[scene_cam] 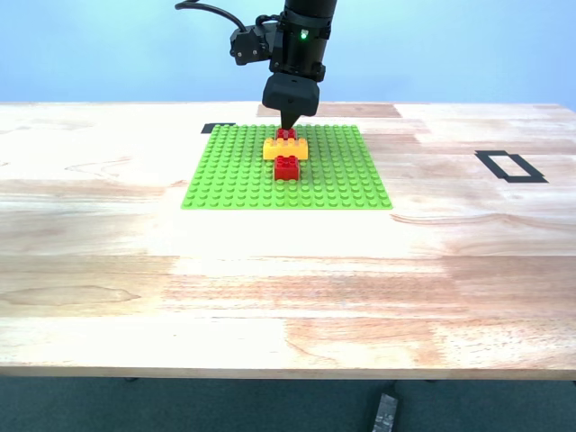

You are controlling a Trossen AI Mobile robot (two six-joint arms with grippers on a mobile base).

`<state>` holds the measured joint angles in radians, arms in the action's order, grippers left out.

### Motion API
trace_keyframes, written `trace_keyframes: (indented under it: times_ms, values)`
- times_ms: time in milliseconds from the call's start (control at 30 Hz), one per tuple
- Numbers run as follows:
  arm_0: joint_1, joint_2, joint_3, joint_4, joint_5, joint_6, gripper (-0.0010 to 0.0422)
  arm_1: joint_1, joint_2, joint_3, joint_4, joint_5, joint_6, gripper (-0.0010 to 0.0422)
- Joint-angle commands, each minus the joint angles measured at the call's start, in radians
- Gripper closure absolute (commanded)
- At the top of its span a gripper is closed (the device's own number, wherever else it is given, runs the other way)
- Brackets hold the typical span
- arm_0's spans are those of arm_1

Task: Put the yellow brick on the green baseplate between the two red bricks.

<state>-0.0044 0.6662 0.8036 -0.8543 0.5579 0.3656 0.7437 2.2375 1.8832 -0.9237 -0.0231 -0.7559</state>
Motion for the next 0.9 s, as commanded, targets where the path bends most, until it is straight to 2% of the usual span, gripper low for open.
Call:
trace_keyframes:
  times_ms: [33, 267, 900]
  values:
    - [0.000, 0.000, 0.000, 0.001, 0.000, 0.000, 0.0412, -0.001, 0.003, -0.001, 0.008, 0.000, 0.005, 0.0399]
    - [0.000, 0.000, 0.000, 0.001, 0.000, 0.000, 0.0413, -0.001, 0.031, 0.002, 0.013, 0.000, 0.016, 0.0414]
    - [0.000, 0.001, 0.000, 0.005, -0.008, 0.009, 0.0412, 0.002, 0.053, -0.003, 0.003, -0.030, 0.056, 0.0413]
